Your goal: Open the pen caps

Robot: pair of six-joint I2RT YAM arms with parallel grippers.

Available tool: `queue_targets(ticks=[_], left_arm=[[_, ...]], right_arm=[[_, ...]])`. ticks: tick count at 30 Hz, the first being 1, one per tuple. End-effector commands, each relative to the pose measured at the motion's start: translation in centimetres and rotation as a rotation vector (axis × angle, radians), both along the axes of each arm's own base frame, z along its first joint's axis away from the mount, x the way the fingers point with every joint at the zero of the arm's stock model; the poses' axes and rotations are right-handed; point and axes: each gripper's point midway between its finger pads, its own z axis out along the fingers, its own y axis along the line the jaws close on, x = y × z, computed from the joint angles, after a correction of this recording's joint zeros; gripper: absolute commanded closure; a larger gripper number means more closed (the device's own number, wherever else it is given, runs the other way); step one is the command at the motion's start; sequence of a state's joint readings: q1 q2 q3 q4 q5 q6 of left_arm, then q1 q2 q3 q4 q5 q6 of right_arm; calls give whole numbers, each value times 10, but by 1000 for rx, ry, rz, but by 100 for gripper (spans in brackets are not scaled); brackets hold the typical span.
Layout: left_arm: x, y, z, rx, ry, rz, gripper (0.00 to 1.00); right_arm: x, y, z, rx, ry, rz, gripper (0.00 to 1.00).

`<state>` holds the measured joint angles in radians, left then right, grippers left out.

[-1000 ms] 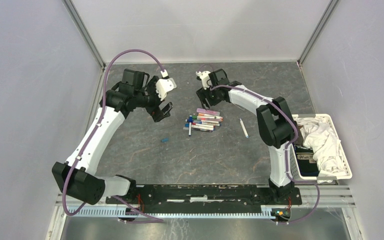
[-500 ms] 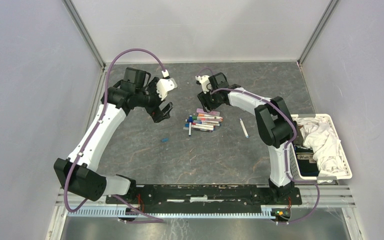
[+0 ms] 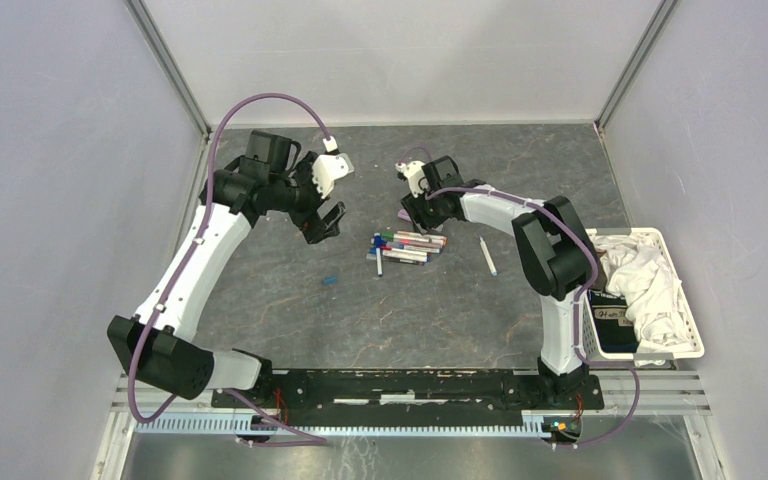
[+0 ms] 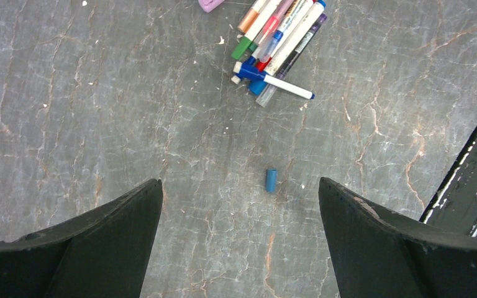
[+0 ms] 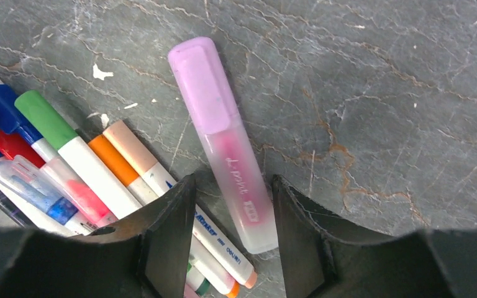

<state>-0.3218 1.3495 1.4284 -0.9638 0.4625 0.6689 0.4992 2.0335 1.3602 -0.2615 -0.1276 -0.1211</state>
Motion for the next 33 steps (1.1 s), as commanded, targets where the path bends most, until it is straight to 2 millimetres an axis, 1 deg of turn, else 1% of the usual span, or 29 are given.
queue_targets(ticks=[1, 5, 7, 9, 10, 14, 16, 18, 19, 21, 24, 28, 33], left_arm=[[-3, -9, 12, -55, 22, -8, 0], [-5, -9, 8, -56, 40, -16, 0], [-7, -9, 4, -51, 49, -27, 0], [-12, -9, -2, -46, 56, -51, 0], [-15, -10, -4, -46, 56, -66, 0], [-23, -15, -10, -64, 56, -137, 0], [-28, -19, -10, -77, 49, -189, 0], [-32, -22, -11, -84, 32, -242, 0], [-34, -23, -12, -85, 16, -272, 0], [-35, -24, -14, -82, -14, -322, 0], [-31, -24, -22, -40, -74, -382, 0], [-25, -18, -34, 90, -177, -468, 0], [-23, -12, -31, 243, -391, -613, 0]], right_arm=[[-9, -21, -4, -23, 36, -41, 49], [-3, -19, 1, 8, 26, -45, 60], [1, -17, 6, 14, 17, -46, 71], [5, -13, 14, 28, 7, -39, 84], [7, -12, 19, 36, 1, -37, 87], [12, -3, 48, 92, -36, -23, 95], [10, 4, 66, 140, -50, -9, 100], [4, 12, 83, 197, -53, 9, 100], [-1, 16, 93, 229, -52, 21, 100], [-12, 22, 106, 286, -33, 36, 100], [-40, 36, 120, 387, 32, 80, 100], [-88, 59, 130, 494, 139, 187, 100], [-142, 92, 136, 527, 254, 329, 100]])
